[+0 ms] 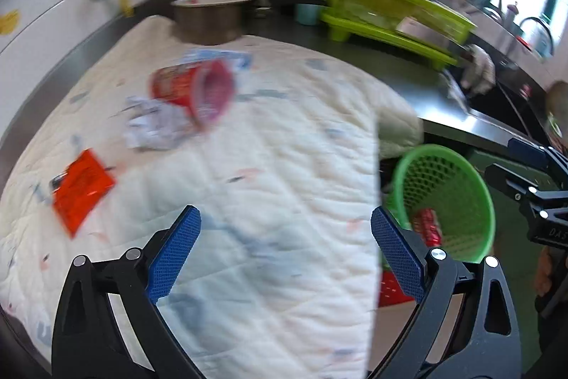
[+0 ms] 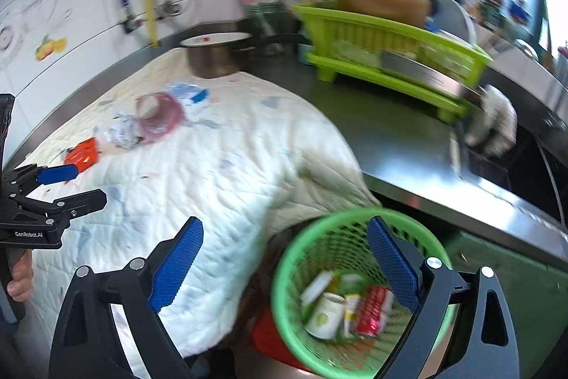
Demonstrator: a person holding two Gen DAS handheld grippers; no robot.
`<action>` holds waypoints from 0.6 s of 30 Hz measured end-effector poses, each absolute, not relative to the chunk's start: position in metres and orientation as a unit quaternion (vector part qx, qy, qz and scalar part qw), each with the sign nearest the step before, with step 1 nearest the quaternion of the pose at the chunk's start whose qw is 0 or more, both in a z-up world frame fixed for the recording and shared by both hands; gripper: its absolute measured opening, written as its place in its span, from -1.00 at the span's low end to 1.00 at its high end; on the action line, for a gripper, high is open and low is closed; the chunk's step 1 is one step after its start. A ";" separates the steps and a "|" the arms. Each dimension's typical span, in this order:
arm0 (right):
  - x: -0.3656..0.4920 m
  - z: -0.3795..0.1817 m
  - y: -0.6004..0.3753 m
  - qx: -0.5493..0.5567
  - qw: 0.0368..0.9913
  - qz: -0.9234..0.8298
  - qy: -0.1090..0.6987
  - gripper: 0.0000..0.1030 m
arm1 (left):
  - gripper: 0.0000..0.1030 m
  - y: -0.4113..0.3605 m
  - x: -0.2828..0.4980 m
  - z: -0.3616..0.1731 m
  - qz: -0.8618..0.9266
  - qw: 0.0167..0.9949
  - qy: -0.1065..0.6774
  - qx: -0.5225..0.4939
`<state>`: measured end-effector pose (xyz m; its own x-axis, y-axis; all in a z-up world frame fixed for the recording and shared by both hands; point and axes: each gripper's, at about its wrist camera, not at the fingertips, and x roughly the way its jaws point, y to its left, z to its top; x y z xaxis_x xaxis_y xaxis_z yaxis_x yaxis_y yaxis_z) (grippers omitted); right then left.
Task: Collect trash
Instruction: 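Move both tools back over the mat toward the tissue and orange bag, then grasp the crumpled tissue with the right tool while the left tool grasps the orange snack bag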
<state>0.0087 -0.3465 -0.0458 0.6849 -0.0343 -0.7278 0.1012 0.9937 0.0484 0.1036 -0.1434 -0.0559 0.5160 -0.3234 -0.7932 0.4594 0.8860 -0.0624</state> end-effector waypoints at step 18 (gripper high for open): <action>0.103 -0.039 -0.221 -0.023 0.914 0.114 0.389 0.76 | 0.88 0.040 0.168 -0.063 -0.032 0.897 0.440 0.022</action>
<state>0.1034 -0.2213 -0.0394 0.6720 0.1908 -0.7155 -0.2264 0.9729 0.0468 0.1675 0.0396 -0.0633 0.6108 -0.0376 -0.7909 0.0763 0.9970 0.0115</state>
